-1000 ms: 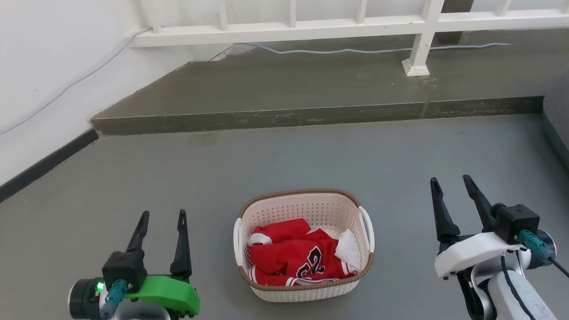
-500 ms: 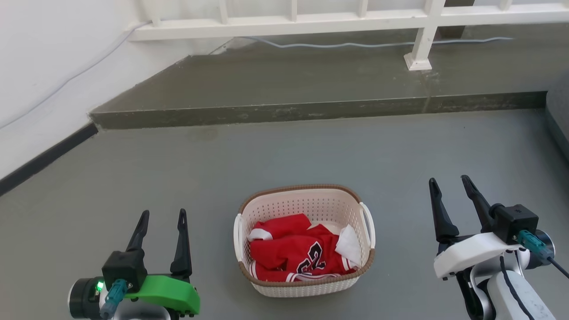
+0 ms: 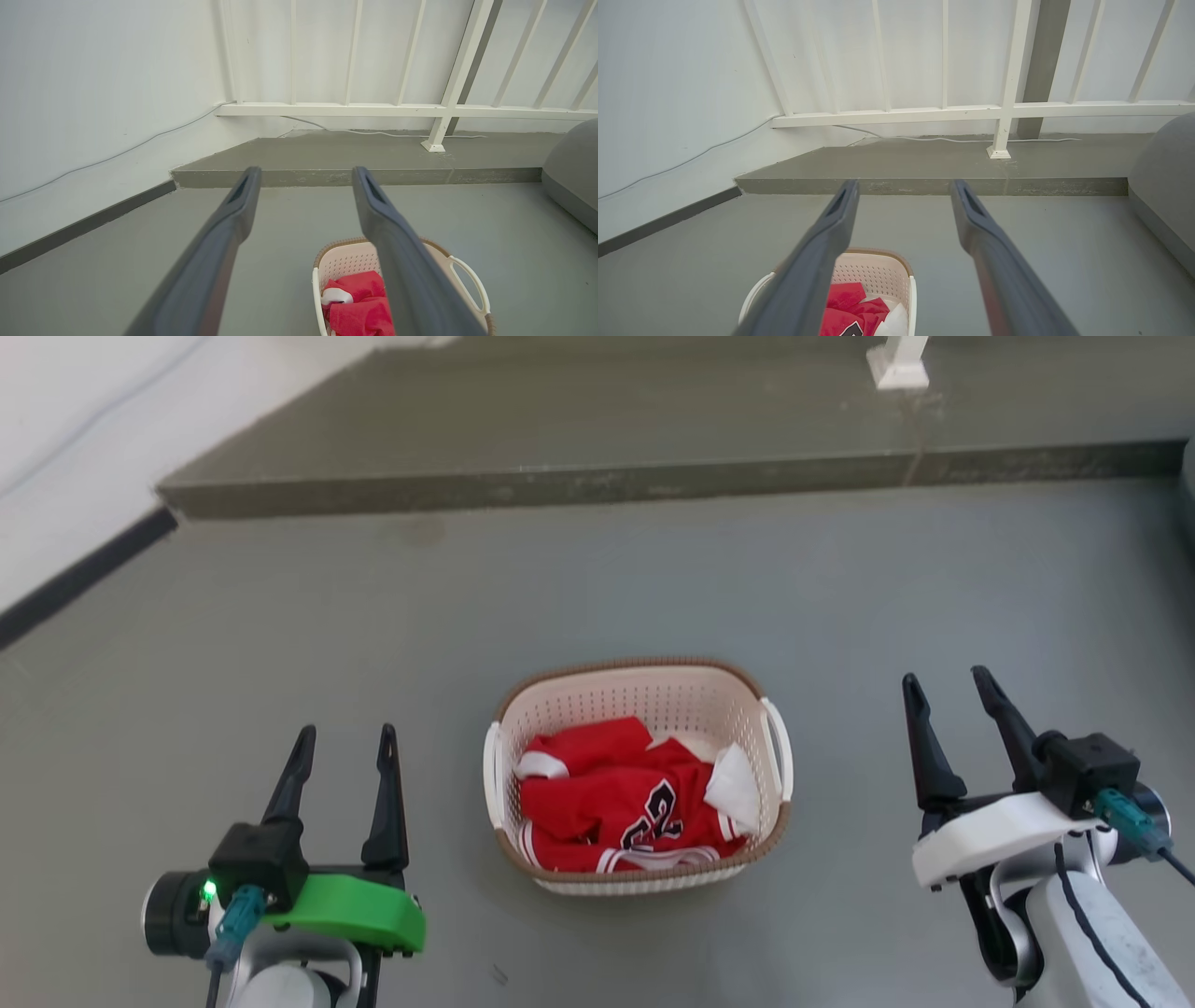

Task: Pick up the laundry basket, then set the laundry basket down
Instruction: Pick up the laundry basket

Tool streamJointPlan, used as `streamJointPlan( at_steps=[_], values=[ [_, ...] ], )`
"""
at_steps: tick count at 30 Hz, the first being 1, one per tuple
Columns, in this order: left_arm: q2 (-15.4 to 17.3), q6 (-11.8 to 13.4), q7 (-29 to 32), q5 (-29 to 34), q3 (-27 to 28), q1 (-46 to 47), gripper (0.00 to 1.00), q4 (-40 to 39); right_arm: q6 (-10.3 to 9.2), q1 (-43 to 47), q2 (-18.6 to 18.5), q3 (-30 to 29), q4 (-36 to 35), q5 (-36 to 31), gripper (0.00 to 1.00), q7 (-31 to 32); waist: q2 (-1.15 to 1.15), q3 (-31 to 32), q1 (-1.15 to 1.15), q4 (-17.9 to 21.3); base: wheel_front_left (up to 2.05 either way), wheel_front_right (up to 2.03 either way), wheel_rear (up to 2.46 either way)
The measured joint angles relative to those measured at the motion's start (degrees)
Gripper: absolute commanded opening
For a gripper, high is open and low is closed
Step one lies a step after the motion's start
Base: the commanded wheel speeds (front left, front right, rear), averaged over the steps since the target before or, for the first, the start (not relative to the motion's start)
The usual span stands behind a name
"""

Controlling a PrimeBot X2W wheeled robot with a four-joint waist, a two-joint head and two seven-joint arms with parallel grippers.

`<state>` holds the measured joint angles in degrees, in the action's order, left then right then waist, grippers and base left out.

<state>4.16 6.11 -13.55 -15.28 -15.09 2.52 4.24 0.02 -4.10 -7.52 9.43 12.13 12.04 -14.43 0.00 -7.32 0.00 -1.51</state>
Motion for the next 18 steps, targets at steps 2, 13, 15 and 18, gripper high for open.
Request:
streamJointPlan(
  at_steps=[2,13,15,18],
  values=[
    [0.0,0.0,0.4,0.0,-0.1,0.7,1.0,-0.1,0.05,-0.7,-0.1,-0.1,0.0,0.0,1.0,0.0,0.0,-1.4,0.0,0.0,0.0,0.0,0.0],
    [-0.3,-0.1,1.0,0.0,-0.2,5.1,1.0,-0.1,0.47,-5.4,-0.4,-0.9,0.4,0.0,1.0,0.0,0.0,-9.3,0.0,0.0,0.0,0.0,0.0],
    [-0.3,-0.1,1.0,0.0,-0.2,6.2,1.0,0.0,0.47,-6.4,-0.4,-1.0,0.4,0.0,1.0,0.0,0.0,-10.7,0.0,0.0,0.0,0.0,0.0],
    [-0.5,-0.1,1.0,0.0,-0.4,8.0,1.0,0.3,0.6,-8.0,-0.5,-1.0,0.5,0.0,1.0,0.0,0.0,-12.9,0.0,0.1,0.0,0.0,0.0]
  ],
)
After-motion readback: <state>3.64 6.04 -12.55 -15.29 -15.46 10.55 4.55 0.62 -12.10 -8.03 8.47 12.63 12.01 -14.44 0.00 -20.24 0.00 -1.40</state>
